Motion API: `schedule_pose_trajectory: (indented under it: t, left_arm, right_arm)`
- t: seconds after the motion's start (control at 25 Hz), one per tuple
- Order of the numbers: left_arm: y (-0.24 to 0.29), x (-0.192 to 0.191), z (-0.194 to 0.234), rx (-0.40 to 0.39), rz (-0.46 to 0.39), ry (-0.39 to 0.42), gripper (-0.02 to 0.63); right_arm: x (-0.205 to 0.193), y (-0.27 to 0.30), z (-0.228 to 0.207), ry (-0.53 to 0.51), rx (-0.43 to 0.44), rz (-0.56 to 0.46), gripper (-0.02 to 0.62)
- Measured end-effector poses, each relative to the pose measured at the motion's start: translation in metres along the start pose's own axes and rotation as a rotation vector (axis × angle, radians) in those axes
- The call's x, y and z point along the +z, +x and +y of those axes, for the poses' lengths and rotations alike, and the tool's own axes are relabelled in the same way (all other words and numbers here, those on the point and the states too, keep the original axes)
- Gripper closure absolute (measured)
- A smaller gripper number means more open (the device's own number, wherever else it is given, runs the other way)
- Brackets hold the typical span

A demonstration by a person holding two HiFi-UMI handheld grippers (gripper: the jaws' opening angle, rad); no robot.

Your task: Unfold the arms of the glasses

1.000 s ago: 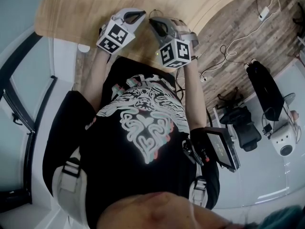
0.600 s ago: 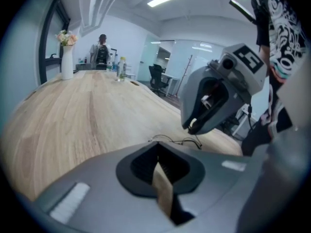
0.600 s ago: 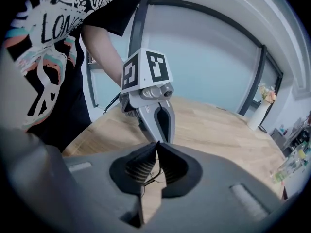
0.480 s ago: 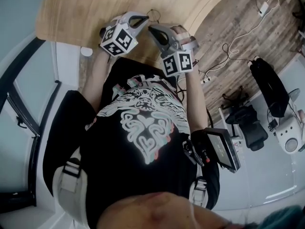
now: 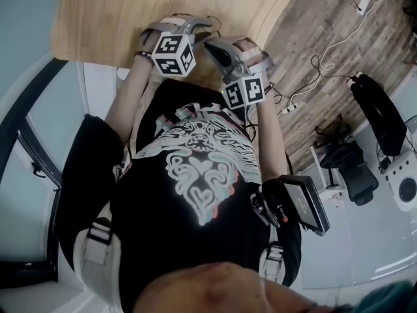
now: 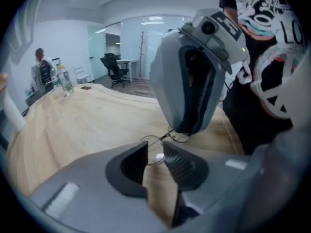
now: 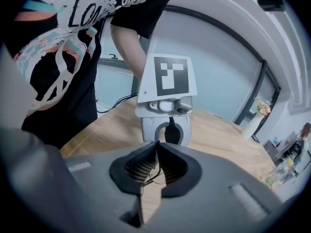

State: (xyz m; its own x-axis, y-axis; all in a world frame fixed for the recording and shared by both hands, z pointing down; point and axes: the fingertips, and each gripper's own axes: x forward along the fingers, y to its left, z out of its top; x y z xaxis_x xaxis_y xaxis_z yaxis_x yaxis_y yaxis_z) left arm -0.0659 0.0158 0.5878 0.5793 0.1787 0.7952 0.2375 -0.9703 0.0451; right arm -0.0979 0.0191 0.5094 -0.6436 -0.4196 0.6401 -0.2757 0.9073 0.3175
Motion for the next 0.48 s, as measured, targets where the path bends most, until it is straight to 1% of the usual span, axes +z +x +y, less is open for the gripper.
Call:
schedule_pose_trajectory:
  t: [0.08, 0.2, 0.28, 0.36, 0.48]
  left_arm:
    - [0.005, 0.008, -0.003, -0.031, 0.033, 0.087, 0.537]
    - [0.015, 0.017, -0.004, -0.079, 0.066, 0.183, 0.537]
    - [0.024, 0.017, -0.004, -0.110, 0.108, 0.251, 0.537]
    - [0.030, 0.016, -0.004, -0.145, 0.142, 0.303, 0.537]
    - [0.032, 0.016, -0.005, -0.188, 0.167, 0.352, 0.537]
  right_arm:
    - [-0.001, -0.004, -0.001, 0.002, -0.007, -0.005, 0.571]
    - [-0.004, -0.009, -0.003, 0.006, -0.018, -0.013, 0.571]
    - [-0.007, -0.011, -0.005, 0.006, -0.022, -0.015, 0.571]
    - [-0.010, -0.012, -0.007, 0.005, -0.028, -0.013, 0.571]
    - [-0.011, -0.014, -0.007, 0.002, -0.036, -0.015, 0.571]
